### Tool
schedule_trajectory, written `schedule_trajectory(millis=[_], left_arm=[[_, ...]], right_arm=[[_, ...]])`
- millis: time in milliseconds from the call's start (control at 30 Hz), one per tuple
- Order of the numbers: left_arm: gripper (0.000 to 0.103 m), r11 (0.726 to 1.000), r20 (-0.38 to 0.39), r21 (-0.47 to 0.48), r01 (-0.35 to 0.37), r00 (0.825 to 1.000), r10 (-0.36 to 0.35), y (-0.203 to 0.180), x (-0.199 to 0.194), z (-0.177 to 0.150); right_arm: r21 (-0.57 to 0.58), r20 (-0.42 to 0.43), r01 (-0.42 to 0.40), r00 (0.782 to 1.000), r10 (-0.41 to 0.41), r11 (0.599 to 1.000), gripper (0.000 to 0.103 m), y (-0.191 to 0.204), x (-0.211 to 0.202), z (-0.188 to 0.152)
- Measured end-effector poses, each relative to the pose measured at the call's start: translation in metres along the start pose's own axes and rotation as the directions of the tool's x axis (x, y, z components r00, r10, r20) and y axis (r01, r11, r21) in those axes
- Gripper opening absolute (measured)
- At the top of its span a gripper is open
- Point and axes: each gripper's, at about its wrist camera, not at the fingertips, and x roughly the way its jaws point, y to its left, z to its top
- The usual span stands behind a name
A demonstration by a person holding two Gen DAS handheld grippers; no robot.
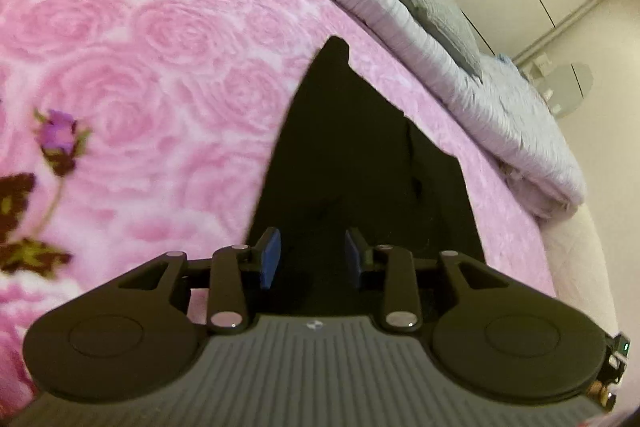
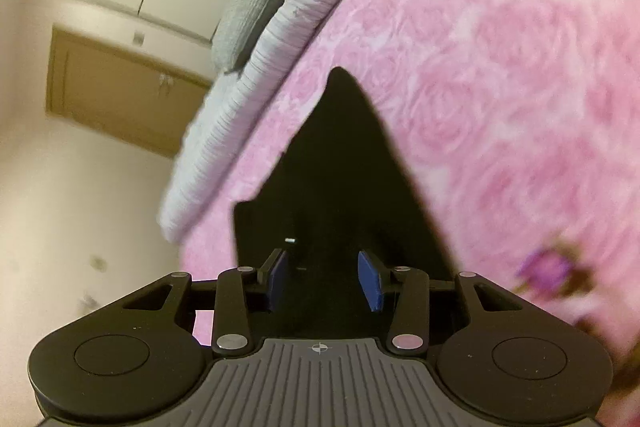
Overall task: Fold clothes
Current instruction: 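Lift the hem with both grippers and fold it toward the collar edge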
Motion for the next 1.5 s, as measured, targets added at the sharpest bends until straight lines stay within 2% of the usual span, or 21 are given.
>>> schedule_trajectory(millis=[100, 200, 333, 467, 533, 633, 667, 700, 733, 833, 967, 1033, 1100, 1233, 1300, 1367, 1433, 1500], left_arm=[[0.032, 0.998, -0.018, 0.055, 0.041, 0.999, -0.040, -0.004, 0.006, -0.006], [0.034, 0.992, -0.034, 0.112, 0.060, 0.998, -0.056, -0.012, 0.018, -0.011], [0.035, 0.983, -0.034, 0.180, 0.046, 0.999, -0.040, -0.019, 0.036, -0.006], [0.035, 0.971, -0.042, 0.239, 0.013, 0.999, -0.003, -0.022, 0.055, 0.002], [0.034, 0.958, -0.072, 0.286, 0.016, 0.997, 0.005, -0.025, 0.065, -0.001], [0.033, 0.937, -0.070, 0.349, 0.010, 0.997, 0.016, -0.027, 0.070, -0.007], [0.023, 0.940, -0.067, 0.340, 0.014, 0.998, 0.010, -0.024, 0.069, -0.006], [0.013, 0.943, -0.064, 0.331, 0.018, 0.998, 0.004, -0.022, 0.068, -0.005], [0.011, 0.946, -0.061, 0.322, 0.022, 0.998, -0.002, -0.019, 0.067, -0.004], [0.007, 0.948, -0.029, 0.313, 0.050, 0.999, -0.043, -0.016, 0.057, 0.001], [0.007, 0.929, 0.045, 0.366, 0.051, 0.996, -0.072, -0.029, 0.043, 0.010], [0.007, 0.925, 0.056, 0.378, 0.047, 0.996, -0.074, -0.033, 0.047, 0.017], [0.008, 0.926, 0.028, 0.375, 0.037, 0.998, -0.051, -0.033, 0.061, 0.020], [0.014, 0.936, -0.027, 0.351, -0.011, 0.999, 0.022, -0.021, 0.087, 0.017], [0.021, 0.951, 0.001, 0.308, -0.017, 1.000, 0.017, -0.015, 0.077, 0.019], [0.020, 0.960, 0.051, 0.275, -0.051, 0.998, 0.039, -0.006, 0.057, 0.018], [0.020, 0.959, 0.099, 0.259, -0.117, 0.991, 0.094, 0.001, 0.032, 0.015], [0.020, 0.955, 0.138, 0.267, -0.131, 0.986, 0.096, 0.001, 0.000, 0.002]], right_arm=[[-0.158, -0.035, 0.051, 0.998, -0.057, 0.986, 0.043, 0.003, 0.005, -0.005], [-0.256, -0.083, 0.035, 0.995, -0.058, 0.966, 0.043, 0.003, 0.022, -0.013], [-0.307, -0.106, 0.008, 0.994, -0.042, 0.952, 0.043, 0.004, 0.041, -0.016], [-0.347, -0.114, 0.017, 0.992, -0.060, 0.938, 0.043, 0.007, 0.059, -0.011], [-0.363, -0.126, 0.022, 0.989, -0.072, 0.932, 0.043, 0.008, 0.069, -0.010], [-0.387, -0.158, 0.010, 0.984, -0.077, 0.922, 0.043, 0.006, 0.082, -0.011], [-0.395, -0.165, 0.016, 0.982, -0.088, 0.918, 0.042, 0.006, 0.085, -0.013], [-0.411, -0.165, 0.028, 0.981, -0.104, 0.911, 0.033, 0.005, 0.088, -0.015], [-0.422, -0.163, 0.027, 0.981, -0.106, 0.906, 0.012, 0.006, 0.088, -0.016], [-0.461, -0.135, 0.020, 0.986, -0.093, 0.887, 0.010, 0.012, 0.083, -0.019], [-0.490, -0.073, -0.007, 0.997, -0.032, 0.871, 0.009, 0.028, 0.066, -0.014], [-0.499, -0.051, -0.007, 0.998, -0.021, 0.867, 0.009, 0.034, 0.064, -0.008], [-0.493, -0.050, 0.019, 0.997, -0.050, 0.870, 0.009, 0.033, 0.070, -0.004], [-0.470, -0.103, 0.126, 0.975, -0.196, 0.874, 0.009, 0.014, 0.104, -0.005], [-0.440, -0.100, 0.141, 0.974, -0.204, 0.887, 0.010, 0.008, 0.107, -0.006], [-0.414, -0.060, 0.167, 0.976, -0.209, 0.895, 0.017, 0.012, 0.094, -0.007], [-0.428, 0.015, 0.225, 0.970, -0.242, 0.876, 0.018, 0.019, 0.076, -0.011], [-0.440, 0.065, 0.229, 0.972, -0.224, 0.868, 0.018, 0.028, 0.051, -0.023]])
